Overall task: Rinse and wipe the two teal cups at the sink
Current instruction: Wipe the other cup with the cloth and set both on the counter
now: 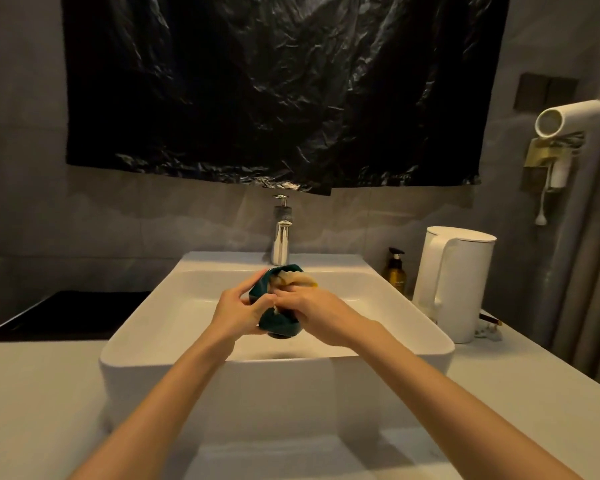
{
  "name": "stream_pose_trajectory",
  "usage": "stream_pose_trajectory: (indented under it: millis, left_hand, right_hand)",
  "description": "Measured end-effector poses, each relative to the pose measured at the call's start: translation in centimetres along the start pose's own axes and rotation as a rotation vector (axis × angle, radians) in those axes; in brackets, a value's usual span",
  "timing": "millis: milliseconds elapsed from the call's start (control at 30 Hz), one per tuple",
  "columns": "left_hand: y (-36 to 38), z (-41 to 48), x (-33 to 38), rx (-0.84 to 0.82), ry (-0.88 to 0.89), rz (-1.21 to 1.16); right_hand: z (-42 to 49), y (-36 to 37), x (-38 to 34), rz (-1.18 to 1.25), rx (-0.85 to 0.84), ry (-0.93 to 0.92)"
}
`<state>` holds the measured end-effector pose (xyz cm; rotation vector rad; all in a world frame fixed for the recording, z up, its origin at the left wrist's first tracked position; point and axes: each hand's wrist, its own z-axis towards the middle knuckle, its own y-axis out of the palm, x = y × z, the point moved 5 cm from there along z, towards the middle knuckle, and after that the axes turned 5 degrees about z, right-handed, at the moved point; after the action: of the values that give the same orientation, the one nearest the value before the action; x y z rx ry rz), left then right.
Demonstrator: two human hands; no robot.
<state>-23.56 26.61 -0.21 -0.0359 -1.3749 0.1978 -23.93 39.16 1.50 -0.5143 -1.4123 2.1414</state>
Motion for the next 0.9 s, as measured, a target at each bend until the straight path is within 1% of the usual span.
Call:
stream_pose_trajectory:
  millis: [100,167,200,300,400,467,567,667,767,900]
  left_hand:
    - [0.0,0.0,0.0,-0.012,0.005,0.015]
    - [0.1,-0.1,0.2,-0.021,0.02,0.013]
    - [0.1,-0.1,0.2,-0.027,0.025,0.01]
    - [0.2,-0.2,0.3,-0.041,0.027,0.004]
    - [0.2,-0.2,0.3,-0.065,0.033,0.02]
    - [0.2,-0.2,0.2,-0.082,0.031,0.019]
    - [0.1,-0.1,0.1,-0.081,0.028,0.008]
    - [0.0,-0.1,-0.1,-0.077,0.018,-0.008]
    - [0.1,0.0,0.0,-0.089,0.017,0.032]
    - [0.3,0.0,0.1,-0.116,0.031,0.077]
  right_hand:
    - [0.2,-0.4,0.2,-0.257,-0.045,-0.04]
    - [-0.2,-0.9,0.3,-0.391,-0.018,0.004]
    - [-0.4,-1.1,0.5,-0.42,-0.005,0.041]
    - [-0.9,-1.0,0.4,-0.37,-0.015,0.127]
    - [-0.7,-0.8,0.6,-0.134,-0.088,0.196]
    - [-0.9,-0.6,0.5,-0.024,-0.125,0.178]
    - [-1.4,-1.1,0.0,0.015,-0.133,0.103]
    - [-1.8,-1.5,-0.1,-0.019,-0.153,0.067]
    - [-2.0,-1.3,-0.4,-0.164,-0.166,0.015]
    - [-2.1,-0.8,-0.3,-0.324,-0.124,0.055]
